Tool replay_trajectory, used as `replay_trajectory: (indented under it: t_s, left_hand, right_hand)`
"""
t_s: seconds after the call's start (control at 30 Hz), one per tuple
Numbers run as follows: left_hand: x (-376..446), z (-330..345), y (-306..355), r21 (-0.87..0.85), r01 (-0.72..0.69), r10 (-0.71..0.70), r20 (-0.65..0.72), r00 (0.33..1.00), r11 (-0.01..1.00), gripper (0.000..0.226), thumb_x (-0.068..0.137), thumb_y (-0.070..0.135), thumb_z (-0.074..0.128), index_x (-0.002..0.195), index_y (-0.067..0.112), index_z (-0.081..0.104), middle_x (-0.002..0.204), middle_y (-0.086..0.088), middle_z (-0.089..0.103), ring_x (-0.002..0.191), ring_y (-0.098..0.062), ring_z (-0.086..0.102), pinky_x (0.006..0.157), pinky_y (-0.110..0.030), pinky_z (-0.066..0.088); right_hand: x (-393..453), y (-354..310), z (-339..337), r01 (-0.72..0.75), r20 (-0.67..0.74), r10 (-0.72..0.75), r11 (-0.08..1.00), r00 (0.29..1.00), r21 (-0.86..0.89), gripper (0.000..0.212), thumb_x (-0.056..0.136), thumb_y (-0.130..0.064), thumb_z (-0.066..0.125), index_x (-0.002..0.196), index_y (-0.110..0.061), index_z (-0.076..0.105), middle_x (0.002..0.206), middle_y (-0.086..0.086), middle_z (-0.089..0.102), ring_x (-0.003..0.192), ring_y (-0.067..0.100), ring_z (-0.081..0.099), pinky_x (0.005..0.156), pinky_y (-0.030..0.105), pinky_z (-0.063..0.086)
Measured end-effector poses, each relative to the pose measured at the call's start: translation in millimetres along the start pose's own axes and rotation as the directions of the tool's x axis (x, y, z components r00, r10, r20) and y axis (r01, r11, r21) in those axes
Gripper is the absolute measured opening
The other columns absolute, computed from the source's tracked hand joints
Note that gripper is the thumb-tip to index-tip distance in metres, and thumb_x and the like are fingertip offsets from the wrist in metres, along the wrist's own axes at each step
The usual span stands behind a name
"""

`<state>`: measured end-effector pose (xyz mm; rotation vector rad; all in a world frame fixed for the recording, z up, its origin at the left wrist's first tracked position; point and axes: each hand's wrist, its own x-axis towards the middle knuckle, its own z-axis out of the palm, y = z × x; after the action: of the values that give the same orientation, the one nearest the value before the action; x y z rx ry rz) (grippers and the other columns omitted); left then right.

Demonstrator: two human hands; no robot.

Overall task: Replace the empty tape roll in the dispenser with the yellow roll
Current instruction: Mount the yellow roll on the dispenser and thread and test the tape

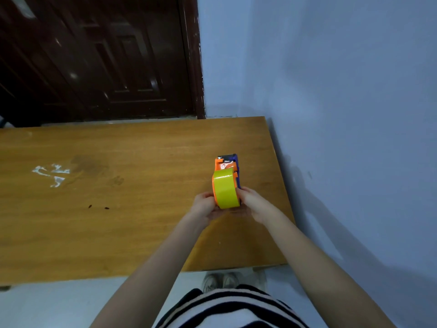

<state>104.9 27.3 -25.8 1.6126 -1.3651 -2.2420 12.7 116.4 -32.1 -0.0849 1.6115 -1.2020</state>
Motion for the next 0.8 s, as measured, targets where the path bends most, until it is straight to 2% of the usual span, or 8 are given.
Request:
replay_trajectory:
  t_s: [0.13,0.23,0.37,0.43,0.53,0.6,0.67,0.8]
  left_hand:
    - [16,11,-4,-0.026,0.029,-0.03,-0.052,0.998,0.999,0.019,0.094,-0.006,0.043,0.09,0.005,0.058,0.074,-0.015,0.057,0.064,-0.023,0.057,0.052,-0.03,0.056]
    - [26,20,-4,-0.06,0.061,-0.065,-0.078,0.995,0.996,0.023,0.094,-0.007,0.04,0.085,0.004,0.057,0.072,-0.013,0.056,0.062,-0.025,0.055,0.044,-0.027,0.054]
    - [39,27,2,-0.096,0.083,-0.093,-0.107,0.99,0.992,0.028,0.092,-0.01,0.043,0.116,-0.003,0.056,0.082,-0.017,0.059,0.069,-0.028,0.06,0.051,-0.037,0.057]
    - [45,29,4,-0.102,0.092,-0.104,-0.12,0.987,0.991,0.031,0.092,-0.01,0.046,0.122,-0.004,0.053,0.082,-0.018,0.058,0.067,-0.027,0.059,0.048,-0.036,0.057]
    - [52,31,6,-0.108,0.114,-0.127,-0.122,0.984,0.988,0.031,0.092,-0.01,0.047,0.122,-0.005,0.054,0.092,-0.021,0.06,0.075,-0.031,0.061,0.062,-0.041,0.059]
    - [56,33,5,-0.114,0.135,-0.148,-0.112,0.983,0.984,0.031,0.09,-0.01,0.051,0.12,-0.005,0.056,0.082,-0.018,0.06,0.069,-0.029,0.061,0.049,-0.036,0.058]
    - [59,34,4,-0.121,0.153,-0.166,-0.114,0.979,0.981,0.03,0.089,-0.009,0.056,0.118,-0.006,0.059,0.073,-0.016,0.058,0.062,-0.026,0.058,0.038,-0.032,0.054]
    - [63,33,1,-0.087,0.17,-0.18,-0.126,0.975,0.982,0.029,0.087,-0.01,0.057,0.116,-0.006,0.055,0.084,-0.019,0.06,0.081,-0.031,0.065,0.049,-0.036,0.056]
  right_hand:
    - [12,1,-4,-0.075,-0.055,0.076,0.997,0.996,0.005,0.035,0.093,-0.032,0.054,0.122,-0.013,0.058,0.1,0.013,0.066,0.078,0.02,0.062,0.059,0.025,0.052]
    - [20,0,-7,-0.106,-0.089,0.112,0.992,0.99,0.071,0.02,0.093,-0.023,0.054,0.103,-0.009,0.062,0.079,0.009,0.062,0.066,0.017,0.059,0.052,0.024,0.052]
    - [30,0,-13,-0.123,-0.167,0.172,0.955,0.971,0.27,0.01,0.094,-0.013,0.052,0.085,-0.009,0.056,0.076,0.012,0.057,0.067,0.02,0.057,0.063,0.032,0.052]
    - [37,0,-16,-0.132,-0.168,0.191,0.942,0.967,0.309,0.006,0.094,-0.009,0.05,0.09,-0.006,0.055,0.077,0.014,0.056,0.068,0.022,0.057,0.066,0.034,0.052]
    - [43,-2,-17,-0.167,-0.167,0.23,0.932,0.959,0.323,0.008,0.094,-0.008,0.05,0.087,-0.009,0.054,0.079,0.014,0.056,0.068,0.022,0.057,0.063,0.033,0.053]
    - [46,-1,-19,-0.187,-0.171,0.254,0.924,0.952,0.332,0.003,0.093,-0.007,0.052,0.092,-0.007,0.055,0.081,0.014,0.056,0.069,0.022,0.057,0.063,0.034,0.053]
    - [50,2,-20,-0.202,-0.172,0.269,0.922,0.948,0.331,0.012,0.092,-0.005,0.053,0.104,-0.004,0.053,0.08,0.015,0.057,0.069,0.022,0.058,0.066,0.035,0.054]
    - [52,8,-20,-0.192,-0.199,0.263,0.929,0.944,0.315,0.041,0.09,-0.003,0.057,0.128,0.002,0.041,0.08,0.016,0.056,0.073,0.025,0.06,0.08,0.04,0.055]
